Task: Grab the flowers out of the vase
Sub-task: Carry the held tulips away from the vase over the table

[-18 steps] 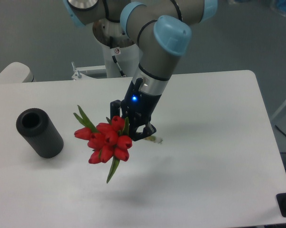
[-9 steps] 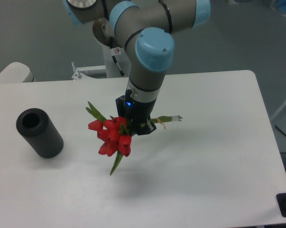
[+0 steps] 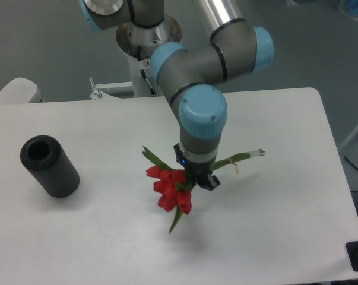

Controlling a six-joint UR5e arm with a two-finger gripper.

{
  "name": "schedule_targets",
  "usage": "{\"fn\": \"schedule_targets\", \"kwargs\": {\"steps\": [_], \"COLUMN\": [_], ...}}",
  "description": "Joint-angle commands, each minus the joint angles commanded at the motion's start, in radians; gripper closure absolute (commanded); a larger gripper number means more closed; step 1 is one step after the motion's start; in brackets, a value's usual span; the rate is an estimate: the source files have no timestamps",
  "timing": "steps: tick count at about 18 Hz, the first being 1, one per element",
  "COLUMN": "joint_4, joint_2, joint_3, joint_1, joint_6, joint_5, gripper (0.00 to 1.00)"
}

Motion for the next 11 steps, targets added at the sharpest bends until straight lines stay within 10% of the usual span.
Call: {"fn": "schedule_targets", "kwargs": {"steps": [11], "joint_4": [0.041], "joint_2": [-0.071], "joint_3": [0.026], "joint_1": [0.094], "joint_6": [0.238], "joint_5": [-0.045], "gripper": [1.0]}}
